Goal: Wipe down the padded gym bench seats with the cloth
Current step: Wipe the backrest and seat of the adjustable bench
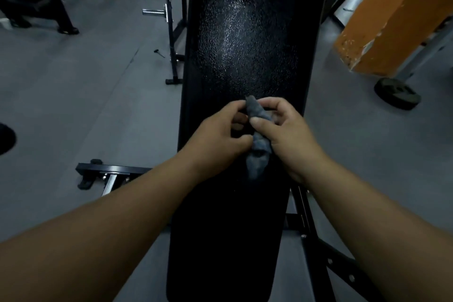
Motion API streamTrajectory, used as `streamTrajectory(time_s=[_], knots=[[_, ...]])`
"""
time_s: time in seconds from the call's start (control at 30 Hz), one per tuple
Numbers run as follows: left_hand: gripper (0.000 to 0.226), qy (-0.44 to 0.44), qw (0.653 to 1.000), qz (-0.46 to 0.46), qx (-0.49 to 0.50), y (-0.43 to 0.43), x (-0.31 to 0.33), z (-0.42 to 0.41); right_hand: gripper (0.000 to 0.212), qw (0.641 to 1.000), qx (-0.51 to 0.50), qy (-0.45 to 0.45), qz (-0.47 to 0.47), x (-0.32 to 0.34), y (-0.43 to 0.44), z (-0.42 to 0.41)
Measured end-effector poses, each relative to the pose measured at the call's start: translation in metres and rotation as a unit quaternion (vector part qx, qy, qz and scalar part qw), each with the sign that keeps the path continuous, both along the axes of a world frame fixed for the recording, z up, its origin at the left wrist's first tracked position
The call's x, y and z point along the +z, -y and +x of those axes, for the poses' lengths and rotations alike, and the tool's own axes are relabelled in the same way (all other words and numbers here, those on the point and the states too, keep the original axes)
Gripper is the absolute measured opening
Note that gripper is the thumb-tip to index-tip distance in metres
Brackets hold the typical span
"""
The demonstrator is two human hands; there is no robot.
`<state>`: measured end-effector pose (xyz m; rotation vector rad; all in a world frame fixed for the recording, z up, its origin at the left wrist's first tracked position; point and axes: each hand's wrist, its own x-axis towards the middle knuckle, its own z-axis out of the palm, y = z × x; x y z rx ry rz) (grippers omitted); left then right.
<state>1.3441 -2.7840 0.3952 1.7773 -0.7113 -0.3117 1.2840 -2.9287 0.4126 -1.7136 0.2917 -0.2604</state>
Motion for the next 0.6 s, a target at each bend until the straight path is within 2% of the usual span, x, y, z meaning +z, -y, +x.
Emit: streamTrajectory(time_s=[0.07, 0.1, 0.17, 0.23, 0.3, 0.43, 0.57, 0.6], knots=[[0.047, -0.24, 0.967, -0.082, -0.007, 0.004, 0.016, -0.003, 0.027, 1.0, -0.006, -0.012, 0.021, 0.004, 0.001, 0.0], [0.035, -0.323, 0.942, -0.088, -0.026, 0.005, 0.022, -0.005, 0.024, 1.0, -0.007, -0.022, 0.017, 0.007, 0.001, -0.001], [0.018, -0.398, 0.912, -0.067, -0.075, 0.006, 0.03, -0.008, 0.014, 0.997, 0.0, -0.046, 0.064, 0.012, 0.0, -0.005], [0.006, -0.407, 0.907, -0.06, -0.087, 0.005, 0.032, -0.009, 0.014, 0.979, 0.035, -0.09, 0.178, 0.017, 0.001, -0.013], [0.014, -0.398, 0.912, -0.047, -0.084, 0.004, 0.036, -0.012, 0.036, 0.949, 0.084, -0.166, 0.254, 0.024, 0.006, -0.024], [0.022, -0.438, 0.893, -0.037, -0.09, 0.003, 0.038, -0.023, 0.058, 0.919, 0.138, -0.256, 0.267, 0.025, 0.023, -0.034], [0.012, -0.446, 0.892, -0.072, -0.021, 0.009, 0.039, -0.035, 0.077, 0.921, 0.121, -0.257, 0.266, 0.023, 0.029, -0.034], [0.018, -0.45, 0.889, -0.083, -0.01, 0.011, 0.038, -0.036, 0.081, 0.925, 0.113, -0.253, 0.26, 0.025, 0.029, -0.033]])
